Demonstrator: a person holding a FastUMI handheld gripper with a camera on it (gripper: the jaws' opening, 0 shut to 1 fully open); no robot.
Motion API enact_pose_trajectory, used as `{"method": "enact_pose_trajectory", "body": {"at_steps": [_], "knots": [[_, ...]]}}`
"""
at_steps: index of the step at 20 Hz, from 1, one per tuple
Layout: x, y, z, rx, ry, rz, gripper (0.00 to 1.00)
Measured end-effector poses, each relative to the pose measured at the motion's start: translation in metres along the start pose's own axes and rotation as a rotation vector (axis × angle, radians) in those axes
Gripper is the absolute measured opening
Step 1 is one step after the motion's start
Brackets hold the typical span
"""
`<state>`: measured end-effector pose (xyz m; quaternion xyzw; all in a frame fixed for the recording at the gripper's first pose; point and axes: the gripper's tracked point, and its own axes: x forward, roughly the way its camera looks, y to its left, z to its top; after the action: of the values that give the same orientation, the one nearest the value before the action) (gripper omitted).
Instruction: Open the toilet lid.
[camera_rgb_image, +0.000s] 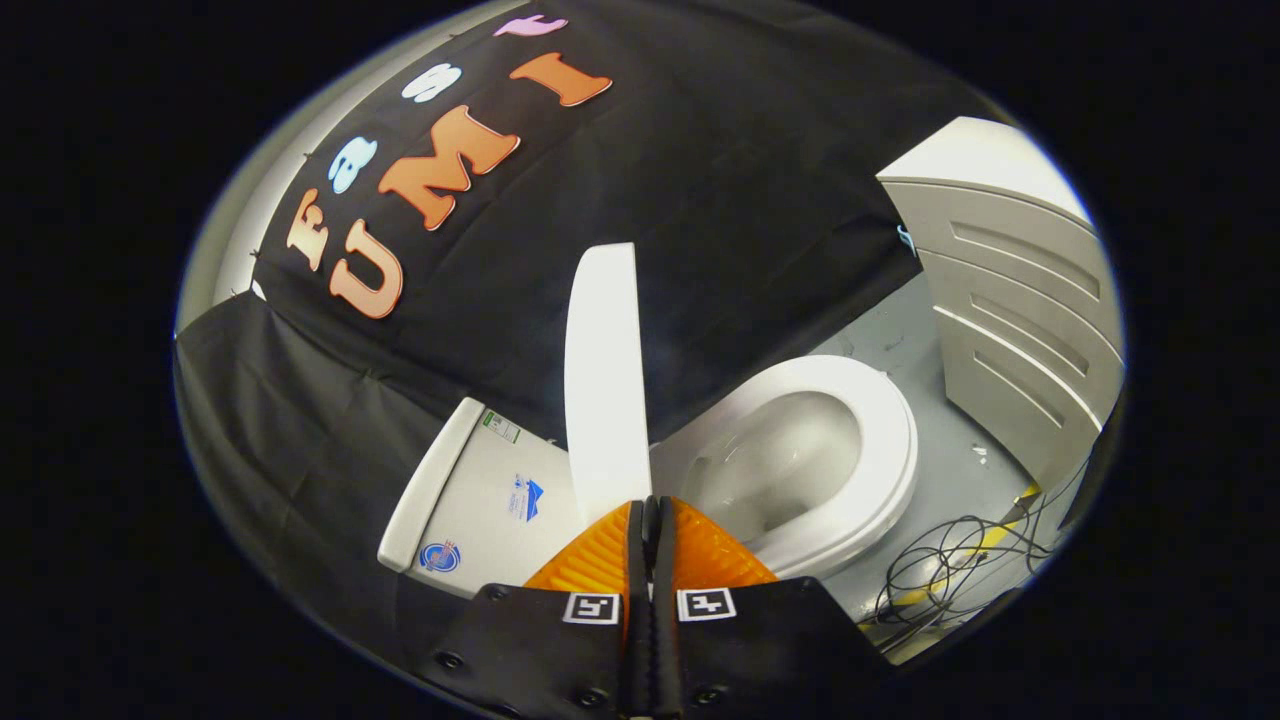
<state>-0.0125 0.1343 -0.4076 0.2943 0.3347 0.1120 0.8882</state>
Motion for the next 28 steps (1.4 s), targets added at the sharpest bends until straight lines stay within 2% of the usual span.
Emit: {"method": "enact_pose_trajectory", "body": {"at_steps": [6, 16, 28], "knots": [[0.001, 0.043, -0.002, -0.071, -0.012, 0.023, 0.07], [0.006, 0.096, -0.011, -0.191, -0.033, 0.016, 0.07], [0.012, 0.135, -0.024, -0.279, -0.055, 0.003, 0.07]]}}
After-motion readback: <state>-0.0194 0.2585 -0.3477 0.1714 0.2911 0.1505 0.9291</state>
